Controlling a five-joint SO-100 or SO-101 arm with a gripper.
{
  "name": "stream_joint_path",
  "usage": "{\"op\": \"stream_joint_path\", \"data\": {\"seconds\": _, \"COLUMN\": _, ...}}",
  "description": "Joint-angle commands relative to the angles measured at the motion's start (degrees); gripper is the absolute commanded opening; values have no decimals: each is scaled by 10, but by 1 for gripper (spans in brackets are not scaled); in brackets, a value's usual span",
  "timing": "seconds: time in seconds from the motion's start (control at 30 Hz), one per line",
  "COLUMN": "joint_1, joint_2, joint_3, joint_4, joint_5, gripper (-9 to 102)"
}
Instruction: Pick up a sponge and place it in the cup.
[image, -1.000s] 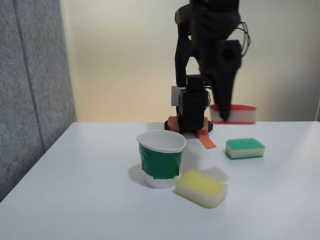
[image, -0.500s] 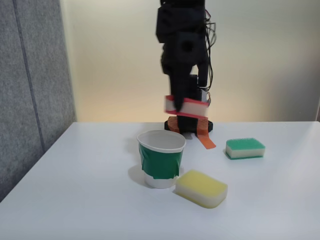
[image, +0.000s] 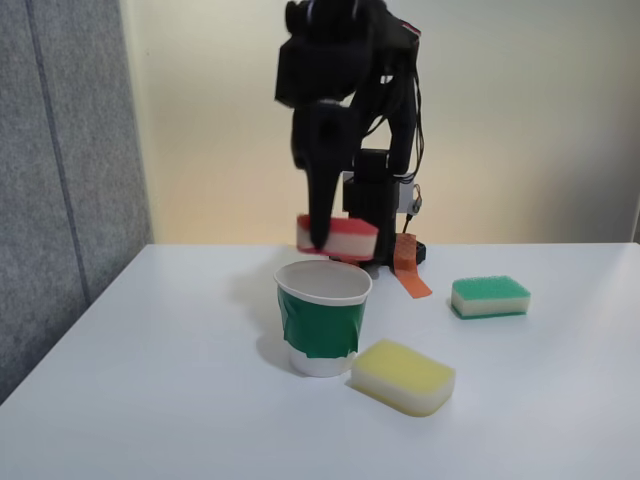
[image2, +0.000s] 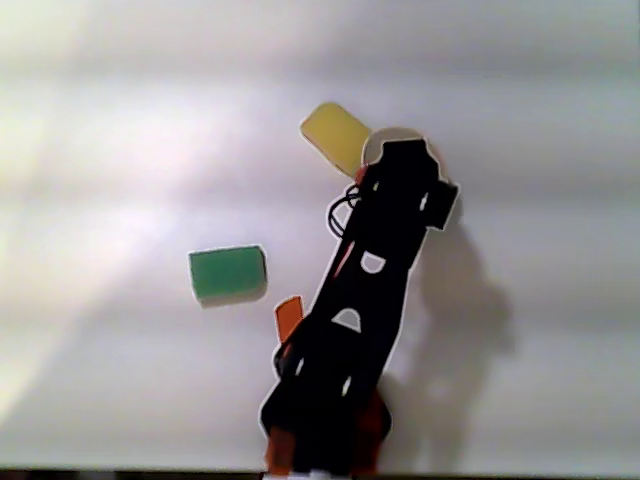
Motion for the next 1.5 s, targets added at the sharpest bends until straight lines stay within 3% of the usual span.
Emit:
{"op": "stream_joint_path", "data": {"seconds": 0.0, "joint_1": 5, "joint_2": -11, "joint_3": -32, "joint_4": -24, "joint_5": -3, "gripper": 0}}
{"op": "stream_joint_path", "data": {"seconds": 0.2, "joint_1": 3, "joint_2": -65, "joint_3": -84, "joint_4": -33, "joint_5": 4, "gripper": 2}}
{"op": "stream_joint_path", "data": {"seconds": 0.53, "joint_1": -16, "joint_2": -84, "joint_3": -115, "joint_4": -47, "joint_5": 64, "gripper": 33}}
{"op": "stream_joint_path", "data": {"seconds": 0.7, "joint_1": -20, "joint_2": -91, "joint_3": -134, "joint_4": -38, "joint_5": 55, "gripper": 39}}
{"op": "stream_joint_path", "data": {"seconds": 0.83, "joint_1": -21, "joint_2": -88, "joint_3": -150, "joint_4": -15, "joint_5": 65, "gripper": 38}}
{"op": "stream_joint_path", "data": {"seconds": 1.1, "joint_1": -37, "joint_2": 26, "joint_3": -67, "joint_4": 13, "joint_5": 142, "gripper": 0}}
{"op": "stream_joint_path", "data": {"seconds": 1.47, "joint_1": -105, "joint_2": 262, "joint_3": 176, "joint_4": -36, "joint_5": 338, "gripper": 0}}
